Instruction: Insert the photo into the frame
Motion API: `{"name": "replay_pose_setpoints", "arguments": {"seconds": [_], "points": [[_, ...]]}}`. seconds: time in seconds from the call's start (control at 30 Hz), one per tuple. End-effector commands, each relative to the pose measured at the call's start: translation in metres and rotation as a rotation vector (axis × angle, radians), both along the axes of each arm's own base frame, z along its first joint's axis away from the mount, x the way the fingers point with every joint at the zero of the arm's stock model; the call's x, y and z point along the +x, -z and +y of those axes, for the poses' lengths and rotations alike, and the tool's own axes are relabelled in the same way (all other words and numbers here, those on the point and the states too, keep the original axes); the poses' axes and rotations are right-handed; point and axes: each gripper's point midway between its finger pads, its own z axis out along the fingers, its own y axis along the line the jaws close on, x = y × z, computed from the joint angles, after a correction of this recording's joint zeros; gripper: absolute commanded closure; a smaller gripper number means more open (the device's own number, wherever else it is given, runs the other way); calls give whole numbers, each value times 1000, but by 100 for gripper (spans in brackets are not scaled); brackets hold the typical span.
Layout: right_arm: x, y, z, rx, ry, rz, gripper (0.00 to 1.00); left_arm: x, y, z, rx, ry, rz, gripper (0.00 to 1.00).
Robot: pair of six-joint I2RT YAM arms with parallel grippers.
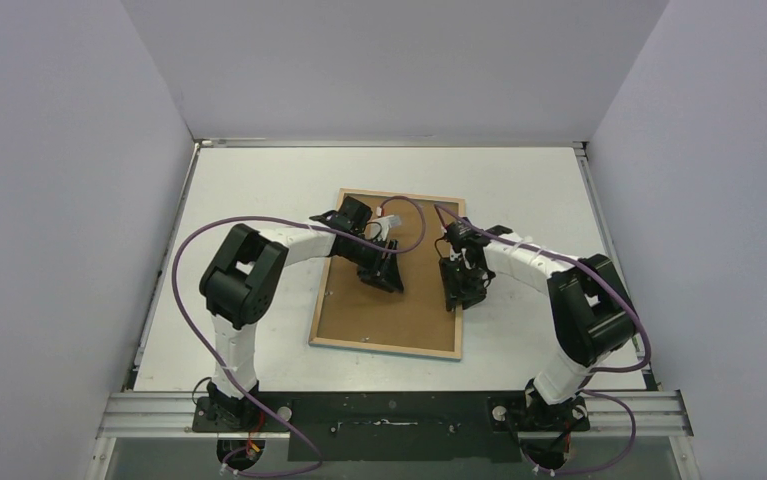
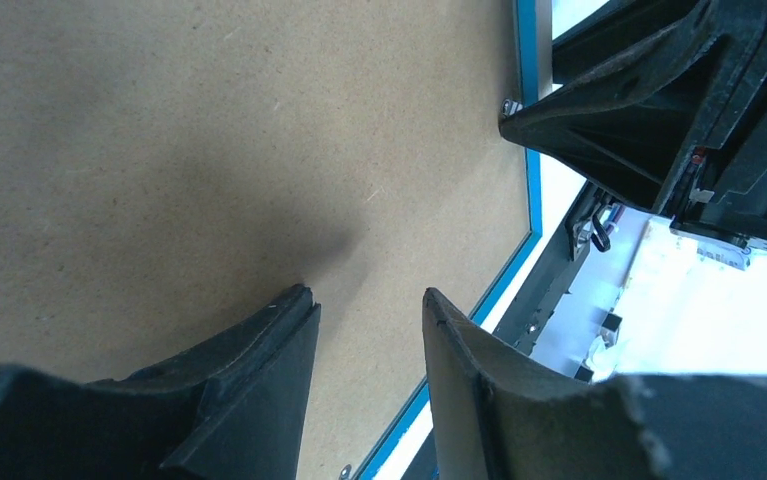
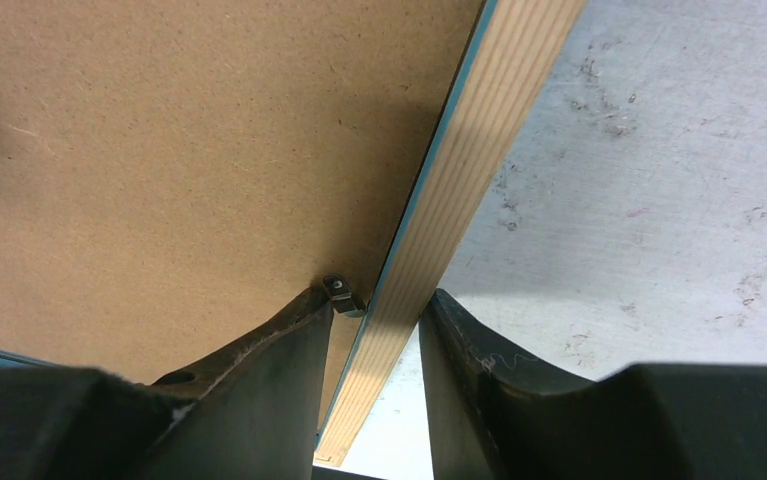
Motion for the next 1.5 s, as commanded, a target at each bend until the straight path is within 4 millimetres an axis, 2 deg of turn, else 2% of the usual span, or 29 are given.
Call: {"name": "replay_pose_setpoints", "arguments": {"seconds": [0.0, 0.07, 0.2, 0.3, 0.43, 0.53, 0.63, 0.77, 0.87, 1.07, 1.47], "points": [[-12, 11, 8, 36, -17, 27, 62, 21, -24, -1, -7, -51, -122, 58], [-12, 9, 16, 77, 4, 24, 61, 24, -33, -1, -15, -73, -147, 58], [-6, 0, 49, 186, 75, -7, 56, 25, -45, -1, -38, -117, -173, 57], [-5, -1, 61, 166, 73, -34, 52, 20, -49, -2, -61, -126, -168, 57], [-11, 4, 52, 62, 50, -58, 50, 9, -47, -15, -118, -78, -150, 58], [-14, 5, 46, 44, 43, -77, 56, 3, -41, -28, -143, -48, -136, 64], [-11, -2, 49, 82, 50, -112, 58, -3, -31, -31, -147, -33, -110, 69], [-10, -8, 54, 127, 70, -137, 52, -4, -27, -34, -159, -17, -114, 71], [-9, -12, 55, 145, 80, -152, 50, -7, -20, -33, -149, -2, -113, 72], [-10, -14, 49, 140, 74, -161, 60, -15, -1, -25, -92, 16, -110, 73], [-10, 2, 44, 83, 40, -127, 64, -23, 27, -14, 39, 33, -64, 74]]}}
